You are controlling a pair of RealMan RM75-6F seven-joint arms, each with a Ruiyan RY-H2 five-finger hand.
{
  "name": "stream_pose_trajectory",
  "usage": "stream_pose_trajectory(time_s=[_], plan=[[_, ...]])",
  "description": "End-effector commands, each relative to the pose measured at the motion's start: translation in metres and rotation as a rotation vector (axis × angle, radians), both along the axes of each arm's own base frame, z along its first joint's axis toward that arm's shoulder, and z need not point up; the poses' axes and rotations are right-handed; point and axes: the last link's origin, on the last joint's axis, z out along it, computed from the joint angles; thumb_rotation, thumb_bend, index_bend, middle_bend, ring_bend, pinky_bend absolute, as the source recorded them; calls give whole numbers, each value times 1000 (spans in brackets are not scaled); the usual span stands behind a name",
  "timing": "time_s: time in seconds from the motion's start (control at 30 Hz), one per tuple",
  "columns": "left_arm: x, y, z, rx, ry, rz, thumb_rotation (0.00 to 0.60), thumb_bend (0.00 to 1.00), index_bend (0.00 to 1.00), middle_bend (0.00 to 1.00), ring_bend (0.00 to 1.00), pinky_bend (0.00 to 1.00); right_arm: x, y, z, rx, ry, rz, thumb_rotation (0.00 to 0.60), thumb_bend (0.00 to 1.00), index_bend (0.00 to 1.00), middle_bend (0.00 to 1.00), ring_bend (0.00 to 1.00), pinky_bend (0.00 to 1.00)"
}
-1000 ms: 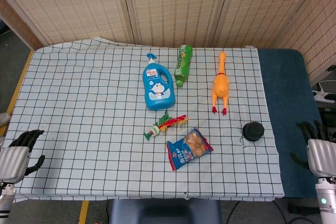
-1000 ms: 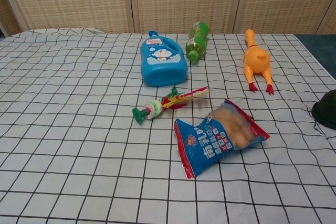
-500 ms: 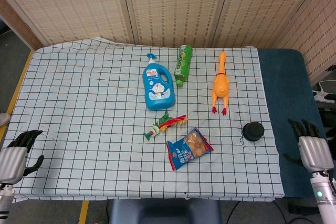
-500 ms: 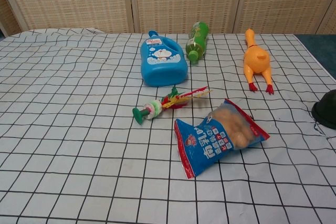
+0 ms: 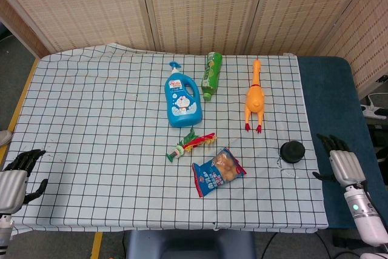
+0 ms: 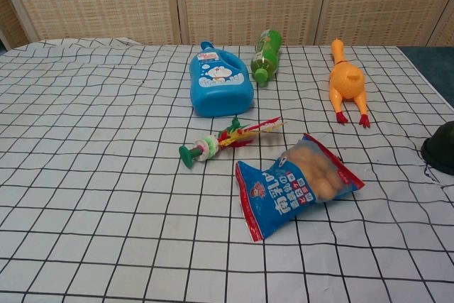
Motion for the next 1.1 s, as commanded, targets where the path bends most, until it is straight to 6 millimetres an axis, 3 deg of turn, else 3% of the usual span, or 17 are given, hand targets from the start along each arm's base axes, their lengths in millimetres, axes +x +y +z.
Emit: stream_pose_trajectory(time_s=[0.03,0.6,1.1], plan=[[0,0,0,1,2,1,600,369,168,145,136,347,1,-9,-6,7,-4,-5,600,52,68,96,0,79],[0,-1,1,3,-4,-5,600,369,169,145,136,347,4,-41,-32,65,-9,-28,600,53,107,94,0,79],[-1,0,1,0,-6,-3,600,368,169,146,137,347,14,-53,-41,53,-62,13,600,52,157,99,0,80]])
